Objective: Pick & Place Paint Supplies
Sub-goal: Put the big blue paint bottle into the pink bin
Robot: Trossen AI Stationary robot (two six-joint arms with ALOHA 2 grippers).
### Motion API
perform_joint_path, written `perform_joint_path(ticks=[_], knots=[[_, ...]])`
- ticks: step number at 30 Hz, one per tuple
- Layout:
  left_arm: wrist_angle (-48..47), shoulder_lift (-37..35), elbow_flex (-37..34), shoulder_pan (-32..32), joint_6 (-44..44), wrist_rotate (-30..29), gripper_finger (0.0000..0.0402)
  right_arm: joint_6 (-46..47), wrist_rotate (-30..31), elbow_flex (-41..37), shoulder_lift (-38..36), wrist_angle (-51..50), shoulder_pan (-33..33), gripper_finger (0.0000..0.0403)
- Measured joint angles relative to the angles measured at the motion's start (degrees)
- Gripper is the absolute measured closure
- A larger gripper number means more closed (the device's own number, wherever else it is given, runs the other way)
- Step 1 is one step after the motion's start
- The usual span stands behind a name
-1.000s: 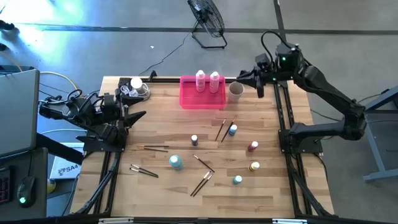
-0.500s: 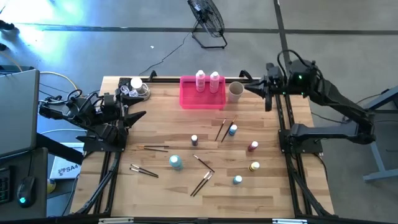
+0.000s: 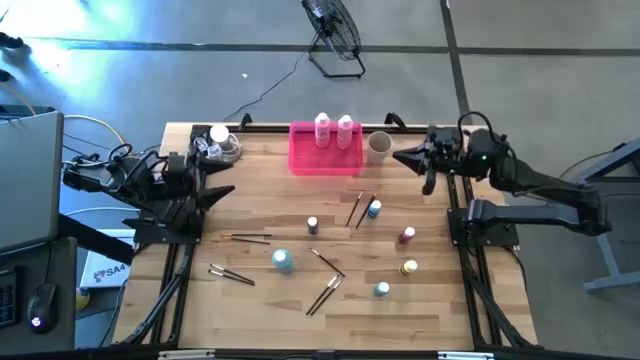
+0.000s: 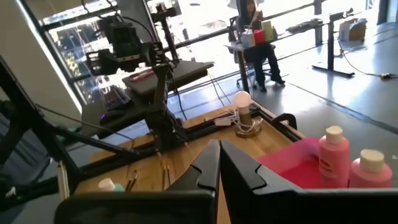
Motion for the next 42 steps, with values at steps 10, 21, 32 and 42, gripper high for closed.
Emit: perform_joint_path(ticks=[10,21,32,42], knots=[[0.07,3.62,0.0,-0.01,2.7,12.05,0.0108,4.36,1.46,-6.56,1.52,11.47,0.65,0.0399],[0.15,17.09,0.0,-0.01,10.76,18.46,0.0108,5.33,1.17,-6.56,2.59,15.94,0.63,0.0399],[6.06,24.24,0.0,-0.01,8.33,26.24,0.0108,6.37,-0.83,-6.56,2.57,15.9,0.63,0.0399],[13.99,24.04,0.02,0.0,4.33,28.86,0.0108,5.94,-7.91,-6.56,2.57,14.86,0.63,0.0399]])
